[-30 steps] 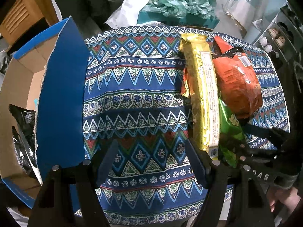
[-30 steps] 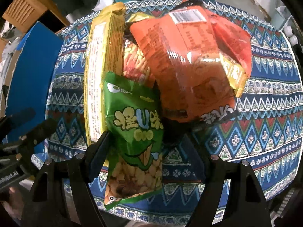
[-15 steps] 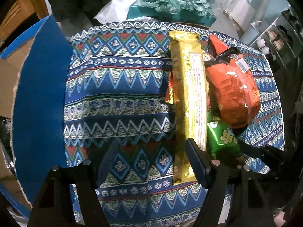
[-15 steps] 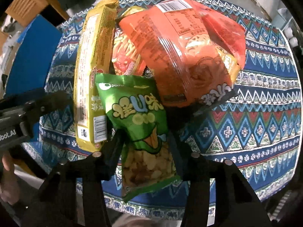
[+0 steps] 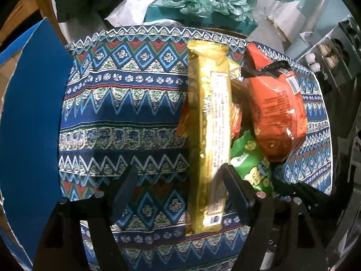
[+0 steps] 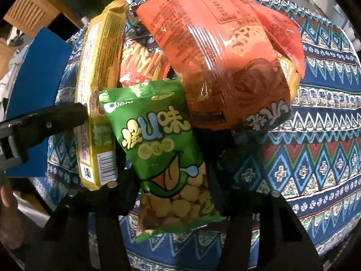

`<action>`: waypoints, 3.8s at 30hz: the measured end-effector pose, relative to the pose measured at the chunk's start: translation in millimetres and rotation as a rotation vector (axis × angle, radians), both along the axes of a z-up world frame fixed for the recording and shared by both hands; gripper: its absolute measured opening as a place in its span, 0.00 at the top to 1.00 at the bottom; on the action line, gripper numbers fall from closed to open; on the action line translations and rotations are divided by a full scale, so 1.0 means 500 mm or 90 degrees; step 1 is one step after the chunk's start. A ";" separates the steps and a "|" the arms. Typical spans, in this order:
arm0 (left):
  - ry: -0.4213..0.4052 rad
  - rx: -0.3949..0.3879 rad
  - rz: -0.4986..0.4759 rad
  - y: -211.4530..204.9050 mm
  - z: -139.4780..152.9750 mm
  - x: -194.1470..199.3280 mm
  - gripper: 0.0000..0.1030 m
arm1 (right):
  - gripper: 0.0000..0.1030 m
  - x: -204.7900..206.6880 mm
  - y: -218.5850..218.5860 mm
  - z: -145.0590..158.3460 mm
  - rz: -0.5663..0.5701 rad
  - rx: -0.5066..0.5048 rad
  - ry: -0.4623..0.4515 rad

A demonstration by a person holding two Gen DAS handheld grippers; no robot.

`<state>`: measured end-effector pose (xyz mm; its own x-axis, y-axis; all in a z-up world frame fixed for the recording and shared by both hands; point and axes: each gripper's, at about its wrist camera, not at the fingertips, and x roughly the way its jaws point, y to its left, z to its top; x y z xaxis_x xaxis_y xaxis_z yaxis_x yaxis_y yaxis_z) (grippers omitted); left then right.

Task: Organize snacks
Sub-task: 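Grasp the green peanut bag with the right tool while the left tool grasps the gold bar, then carry both snacks over the cardboard box and open both tools to drop them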

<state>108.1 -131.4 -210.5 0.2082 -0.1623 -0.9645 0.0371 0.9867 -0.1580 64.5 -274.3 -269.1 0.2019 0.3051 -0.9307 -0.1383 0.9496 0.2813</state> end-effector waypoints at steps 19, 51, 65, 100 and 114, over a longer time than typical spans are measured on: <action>-0.022 -0.017 -0.027 -0.059 -0.030 0.013 0.72 | 0.72 -0.020 -0.061 0.042 -0.028 0.035 -0.006; -0.110 -0.014 -0.004 0.088 0.110 -0.096 0.72 | 0.72 -0.026 0.038 0.195 0.006 0.034 -0.118; -0.170 -0.022 0.026 0.159 0.210 -0.133 0.72 | 0.72 -0.029 0.095 0.284 0.021 0.051 -0.170; -0.222 0.011 0.216 0.511 0.263 -0.177 0.72 | 0.72 0.022 0.474 0.365 0.180 0.097 -0.193; -0.199 0.010 0.246 0.568 0.212 -0.164 0.72 | 0.71 0.041 0.590 0.341 0.222 0.086 -0.179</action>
<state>25.8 152.6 -104.5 0.5293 -0.0019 -0.8484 -0.2882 0.9402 -0.1819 84.8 20.9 -98.7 0.3050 0.5148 -0.8012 -0.5313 0.7902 0.3055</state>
